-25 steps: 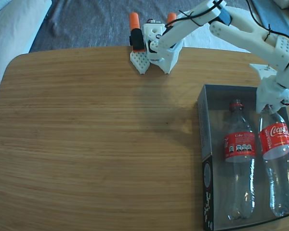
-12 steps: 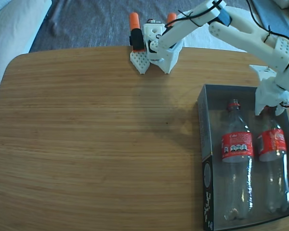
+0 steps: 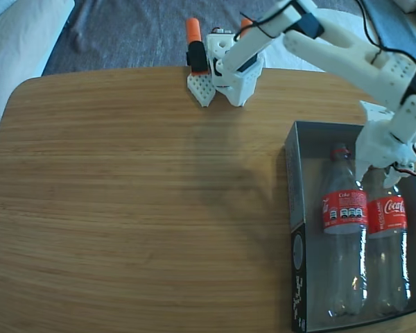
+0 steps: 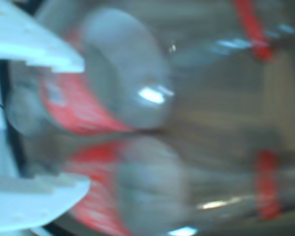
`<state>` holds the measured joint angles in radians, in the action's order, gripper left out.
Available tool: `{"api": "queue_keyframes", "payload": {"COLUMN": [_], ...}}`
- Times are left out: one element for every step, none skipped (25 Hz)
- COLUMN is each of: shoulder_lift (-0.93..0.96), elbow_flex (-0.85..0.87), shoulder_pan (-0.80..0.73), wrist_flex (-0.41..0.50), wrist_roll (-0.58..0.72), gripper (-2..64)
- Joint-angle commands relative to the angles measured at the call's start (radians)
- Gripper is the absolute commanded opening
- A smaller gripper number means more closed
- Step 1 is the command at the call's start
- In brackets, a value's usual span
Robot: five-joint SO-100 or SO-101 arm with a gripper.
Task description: Grasp the bottles and put them in the box.
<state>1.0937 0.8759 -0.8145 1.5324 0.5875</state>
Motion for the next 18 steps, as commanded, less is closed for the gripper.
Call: {"api": "queue_keyframes", "payload": {"shoulder_lift": [0.138, 0.158, 0.176, 0.196, 0.216, 0.235, 0.250, 0.264, 0.276, 0.290, 0.308, 0.328, 0.350, 0.371, 0.396, 0.422, 0.453, 0.483], "elbow_flex": [-0.041, -0.041, -0.041, -0.041, -0.041, -0.040, -0.038, -0.037, -0.031, -0.020, -0.006, 0.011, 0.032, 0.057, 0.084, 0.112, 0.147, 0.181], "shoulder_pan": [0.058, 0.080, 0.101, 0.121, 0.140, 0.160, 0.181, 0.198, 0.213, 0.225, 0.241, 0.255, 0.270, 0.287, 0.305, 0.324, 0.345, 0.368], "wrist_flex": [0.025, 0.034, 0.041, 0.049, 0.058, 0.064, 0.074, 0.084, 0.087, 0.087, 0.083, 0.080, 0.078, 0.077, 0.077, 0.077, 0.077, 0.075], "wrist_roll": [0.003, 0.003, 0.002, 0.002, 0.002, 0.000, -0.012, -0.048, -0.089, -0.129, -0.163, -0.186, -0.204, -0.224, -0.247, -0.268, -0.295, -0.321], "gripper": [21.3, 20.2, 19.1, 17.7, 16.1, 14.5, 12.5, 10.6, 9.1, 7.5, 6.4, 5.7, 5.5, 5.3, 4.6, 3.1, 1.3, 0.0]}}
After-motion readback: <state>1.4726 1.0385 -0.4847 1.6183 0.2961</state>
